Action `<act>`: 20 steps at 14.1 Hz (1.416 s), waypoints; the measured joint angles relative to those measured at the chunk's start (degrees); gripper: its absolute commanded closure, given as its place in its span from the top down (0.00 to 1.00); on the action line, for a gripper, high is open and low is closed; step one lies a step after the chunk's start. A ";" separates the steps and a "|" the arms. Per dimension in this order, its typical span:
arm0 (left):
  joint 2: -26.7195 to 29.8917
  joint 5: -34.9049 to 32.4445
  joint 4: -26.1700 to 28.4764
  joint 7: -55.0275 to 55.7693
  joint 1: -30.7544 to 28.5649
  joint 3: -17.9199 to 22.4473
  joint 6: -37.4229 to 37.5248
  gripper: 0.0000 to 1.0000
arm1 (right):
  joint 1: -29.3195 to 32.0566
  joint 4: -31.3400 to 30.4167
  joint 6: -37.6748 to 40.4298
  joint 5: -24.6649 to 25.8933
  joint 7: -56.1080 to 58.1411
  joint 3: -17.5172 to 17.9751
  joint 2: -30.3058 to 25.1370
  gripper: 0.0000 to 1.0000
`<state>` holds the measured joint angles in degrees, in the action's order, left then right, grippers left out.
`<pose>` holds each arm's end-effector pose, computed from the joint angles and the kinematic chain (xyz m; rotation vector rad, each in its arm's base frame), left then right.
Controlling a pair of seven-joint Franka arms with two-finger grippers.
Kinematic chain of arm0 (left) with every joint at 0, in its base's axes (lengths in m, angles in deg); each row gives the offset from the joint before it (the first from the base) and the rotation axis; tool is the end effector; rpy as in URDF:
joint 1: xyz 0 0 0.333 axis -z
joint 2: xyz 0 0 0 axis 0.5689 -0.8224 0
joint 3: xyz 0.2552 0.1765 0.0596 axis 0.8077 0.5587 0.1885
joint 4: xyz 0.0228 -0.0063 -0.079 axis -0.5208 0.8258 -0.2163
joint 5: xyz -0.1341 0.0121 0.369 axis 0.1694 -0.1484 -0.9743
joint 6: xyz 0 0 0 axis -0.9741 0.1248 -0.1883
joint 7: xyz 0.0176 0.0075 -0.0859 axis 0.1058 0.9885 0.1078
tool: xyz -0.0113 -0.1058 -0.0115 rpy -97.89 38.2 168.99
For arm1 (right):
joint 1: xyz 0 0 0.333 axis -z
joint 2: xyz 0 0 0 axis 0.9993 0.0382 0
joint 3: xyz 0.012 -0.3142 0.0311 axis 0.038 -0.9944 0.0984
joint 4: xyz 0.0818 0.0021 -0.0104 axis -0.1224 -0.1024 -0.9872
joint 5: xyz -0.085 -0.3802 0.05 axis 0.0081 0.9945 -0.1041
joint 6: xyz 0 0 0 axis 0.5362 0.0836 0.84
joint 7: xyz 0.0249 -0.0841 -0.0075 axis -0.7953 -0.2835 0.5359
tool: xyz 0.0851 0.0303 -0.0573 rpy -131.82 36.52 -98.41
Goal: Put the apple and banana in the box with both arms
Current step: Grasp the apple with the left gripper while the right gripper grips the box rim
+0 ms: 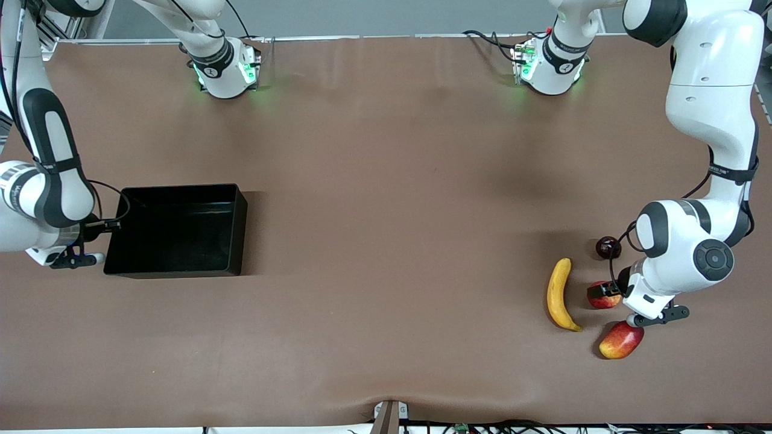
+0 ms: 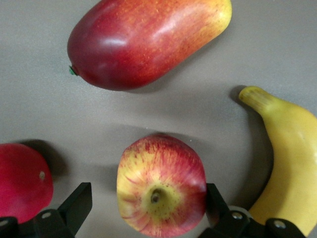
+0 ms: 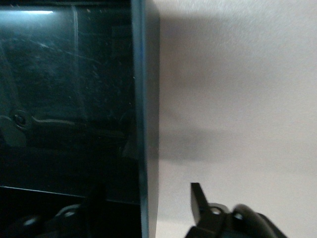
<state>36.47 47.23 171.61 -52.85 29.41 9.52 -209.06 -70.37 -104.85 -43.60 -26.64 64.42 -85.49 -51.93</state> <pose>0.7052 0.0318 0.2104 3.1157 0.3025 0.0244 0.5772 -0.2091 0.2134 -2.9609 -0.1210 0.5138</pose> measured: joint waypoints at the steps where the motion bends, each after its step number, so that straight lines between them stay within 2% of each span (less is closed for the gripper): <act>1: -0.15 0.00 -0.16 0.01 0.00 0.00 -0.18 0.49 | 0.04 -0.12 -0.02 -0.18 0.85 0.00 -0.03 0.00; 2: -0.31 0.00 -0.56 0.11 0.00 -0.02 -0.27 0.17 | 0.04 -0.11 0.28 -0.37 1.58 0.05 -0.07 0.00; 3: -0.41 0.00 -0.91 0.39 0.00 -0.03 -0.28 0.00 | 0.04 -0.08 1.07 -0.73 2.20 0.13 -0.18 0.00; 7: -0.49 0.00 -1.91 0.49 0.05 -0.14 -0.28 0.00 | -0.16 1.21 6.12 -1.76 2.83 0.78 -0.41 0.00; 11: 0.21 0.00 -3.26 0.49 0.21 -0.39 1.19 0.00 | -2.96 8.10 18.76 -5.68 2.72 1.38 -0.70 0.00; 15: 4.75 0.00 -3.74 1.75 0.41 -2.06 8.50 0.00 | -11.16 12.84 25.05 -11.92 -9.89 1.69 -1.43 0.00; 20: 7.54 0.00 -3.16 6.58 0.93 -4.59 13.47 0.00 | -24.44 14.96 24.43 -21.15 -25.75 1.98 -1.73 0.00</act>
<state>44.00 47.23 168.45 -46.27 30.34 4.93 -195.58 -94.80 -89.88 -19.17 -47.79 38.67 -83.51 -53.65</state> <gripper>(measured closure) 0.344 0.952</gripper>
